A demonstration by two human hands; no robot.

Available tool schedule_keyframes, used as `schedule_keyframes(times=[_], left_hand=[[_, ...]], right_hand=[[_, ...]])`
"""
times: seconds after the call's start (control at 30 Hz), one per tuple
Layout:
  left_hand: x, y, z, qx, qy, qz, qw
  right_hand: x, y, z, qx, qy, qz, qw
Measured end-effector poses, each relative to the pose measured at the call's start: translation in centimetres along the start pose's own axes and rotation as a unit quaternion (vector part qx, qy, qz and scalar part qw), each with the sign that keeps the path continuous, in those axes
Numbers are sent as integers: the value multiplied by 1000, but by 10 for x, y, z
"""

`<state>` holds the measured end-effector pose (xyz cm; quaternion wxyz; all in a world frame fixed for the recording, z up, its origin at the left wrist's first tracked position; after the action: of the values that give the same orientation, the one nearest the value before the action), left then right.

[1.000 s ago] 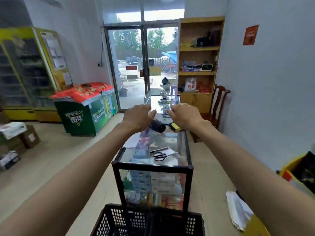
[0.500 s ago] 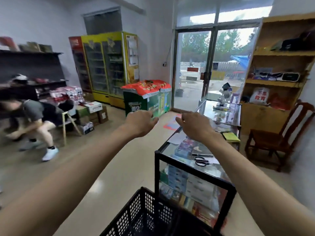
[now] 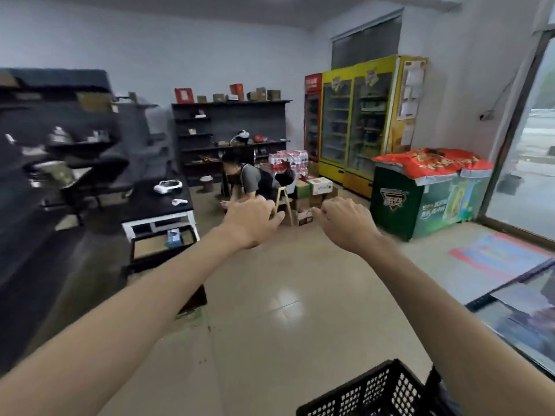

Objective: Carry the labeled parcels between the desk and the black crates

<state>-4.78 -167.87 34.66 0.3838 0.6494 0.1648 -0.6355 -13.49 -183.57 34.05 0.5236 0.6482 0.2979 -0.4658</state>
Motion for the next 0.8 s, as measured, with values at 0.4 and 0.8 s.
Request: schedule_keyframes(times=[0.4, 0.8], left_hand=[[-119, -175, -347, -254, 90, 60, 961], [-191, -349, -528, -452, 133, 135, 872]], right_hand=[[24, 94, -414, -271, 111, 34, 955], [8, 73, -719, -486, 178, 57, 854]])
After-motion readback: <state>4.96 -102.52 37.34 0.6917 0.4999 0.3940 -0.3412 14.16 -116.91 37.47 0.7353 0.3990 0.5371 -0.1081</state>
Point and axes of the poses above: each hand's wrist, its own y-axis towards the middle knuckle, its own x-axis out of the palm, z = x × y, the point moved 5 cm from there along y, towards the middle knuckle, and after that the axes turned 6 degrees about -y, right-handed, at the moved point
